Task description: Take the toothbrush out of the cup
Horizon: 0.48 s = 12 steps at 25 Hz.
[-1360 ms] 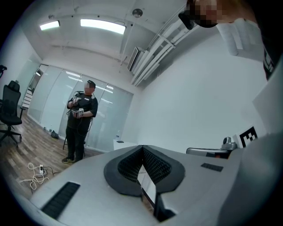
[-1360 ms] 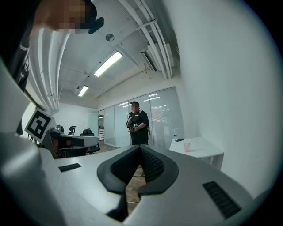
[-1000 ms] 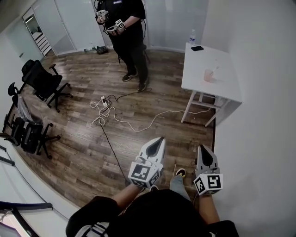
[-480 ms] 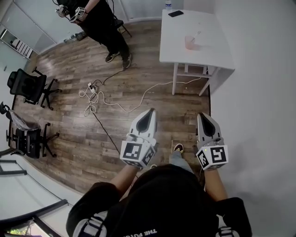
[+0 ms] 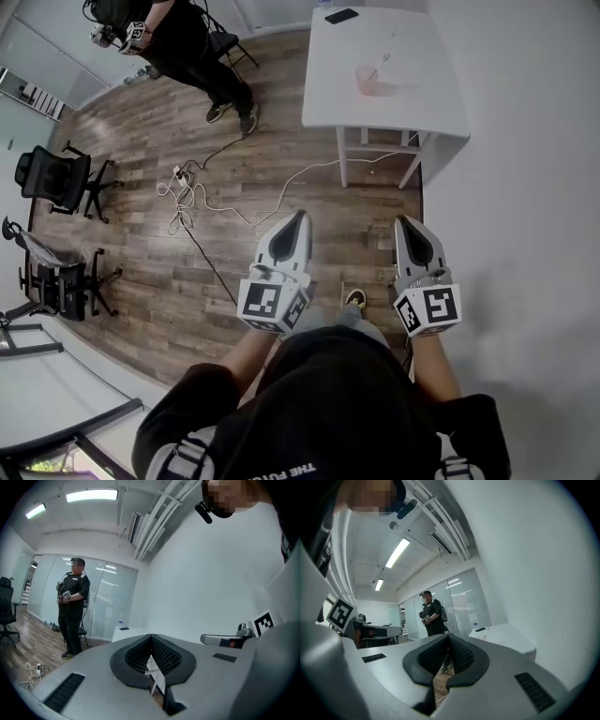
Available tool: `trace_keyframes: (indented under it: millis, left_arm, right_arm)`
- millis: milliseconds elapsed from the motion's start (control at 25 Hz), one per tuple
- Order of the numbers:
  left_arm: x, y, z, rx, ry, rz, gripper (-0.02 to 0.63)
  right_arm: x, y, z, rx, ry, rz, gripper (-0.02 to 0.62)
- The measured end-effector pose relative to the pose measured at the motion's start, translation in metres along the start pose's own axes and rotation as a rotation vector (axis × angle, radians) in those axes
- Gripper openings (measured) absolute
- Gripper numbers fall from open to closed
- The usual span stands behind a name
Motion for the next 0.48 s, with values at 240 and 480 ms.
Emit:
trace_keyframes:
  millis: [240,480]
  left_arm:
    - [0.019,0.012,-0.009,0.012,0.012,0.027,0.018]
    - [0.039,-0.006,-0.016,0.003,0.027,0.038,0.018]
  right_arm:
    - [0.014,0.006,-0.006,0.005,0.010,-0.035,0.017]
    - [0.040,0.008,-0.008,-0.008,0.003,-0.033,0.017]
Point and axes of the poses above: the fingertips, and each gripper's own axes: x forward along the fingers, y to its right, z out of its underside, the point moved 4 cm from there along -x, backward along the fingers, and after that the axes turned 7 degrees about x, right-handed, at the moved point
